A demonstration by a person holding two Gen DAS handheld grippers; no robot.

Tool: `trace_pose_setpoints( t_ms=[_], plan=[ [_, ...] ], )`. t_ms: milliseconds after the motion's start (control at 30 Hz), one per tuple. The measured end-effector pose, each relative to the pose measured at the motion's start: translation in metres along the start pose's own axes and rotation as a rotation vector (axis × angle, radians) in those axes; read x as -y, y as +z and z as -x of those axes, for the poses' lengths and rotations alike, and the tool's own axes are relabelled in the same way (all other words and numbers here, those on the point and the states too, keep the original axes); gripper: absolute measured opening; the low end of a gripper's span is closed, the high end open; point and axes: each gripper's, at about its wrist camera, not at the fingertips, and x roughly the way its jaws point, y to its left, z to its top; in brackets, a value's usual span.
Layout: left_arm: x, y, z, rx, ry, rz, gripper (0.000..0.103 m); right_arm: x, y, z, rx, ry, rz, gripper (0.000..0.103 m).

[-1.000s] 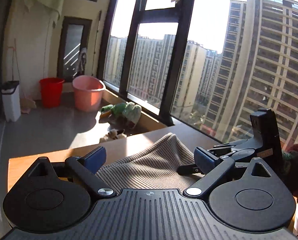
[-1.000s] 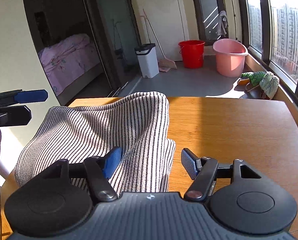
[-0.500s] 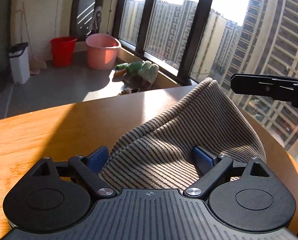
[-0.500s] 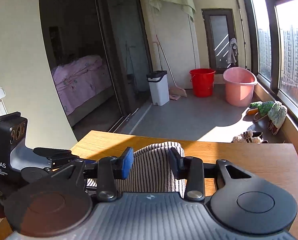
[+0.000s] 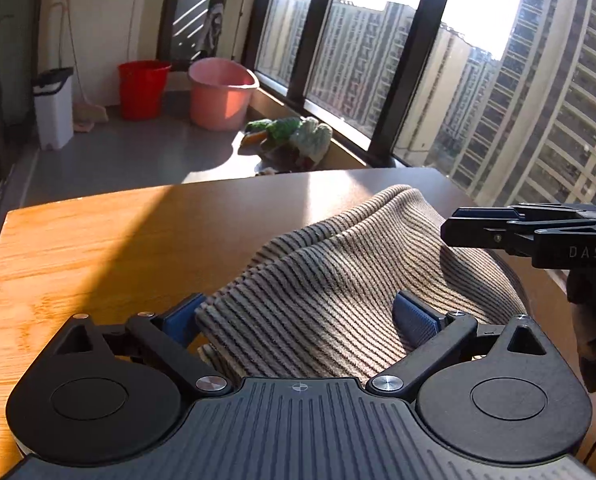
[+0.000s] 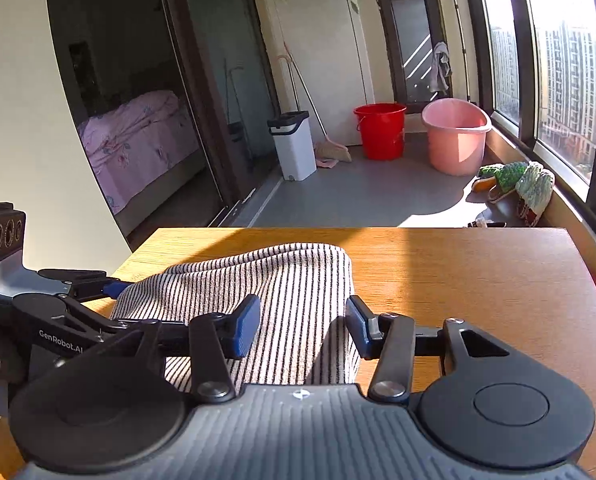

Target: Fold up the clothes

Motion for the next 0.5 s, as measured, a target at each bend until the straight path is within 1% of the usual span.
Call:
trace_pose_setpoints(
  t_ms=[67,100,167,200,233,267,333,367,433,500],
  plan=[
    [0.007,0.003,0.003,0.010,0.015,-0.020,0.102,0.007,-0.010,0.013,-0.014,0.035,-0.040,0.066],
    [0.010,0.004,0.004,0.017,0.026,-0.034,0.102,0.009,-0.015,0.014,-0.031,0.040,-0.046,0.069],
    [0.016,0.007,0.005,0.030,0.046,-0.060,0.102,0.012,-0.032,0.009,-0.081,0.013,-0.039,0.078],
    [0.019,0.009,0.005,0.036,0.056,-0.073,0.102,0.018,-0.036,0.005,-0.086,0.016,-0.071,0.082],
    [0.022,0.010,0.008,0.047,0.070,-0.085,0.101,0.024,-0.041,0.002,-0.091,0.020,-0.104,0.089],
    [0.025,0.011,0.011,0.059,0.084,-0.097,0.101,0.030,-0.045,-0.002,-0.096,0.025,-0.135,0.094],
    [0.031,0.014,0.017,0.082,0.113,-0.121,0.101,0.038,-0.048,-0.007,-0.092,0.037,-0.171,0.099],
    [0.034,0.015,0.025,0.114,0.121,-0.140,0.101,0.039,-0.050,-0.008,-0.086,0.037,-0.170,0.101],
    [0.039,0.021,0.038,0.169,0.094,-0.168,0.101,0.038,-0.053,-0.006,-0.072,0.038,-0.161,0.101],
    [0.041,0.026,0.051,0.215,0.001,-0.180,0.101,0.038,-0.053,-0.004,-0.066,0.038,-0.167,0.101]
  ],
)
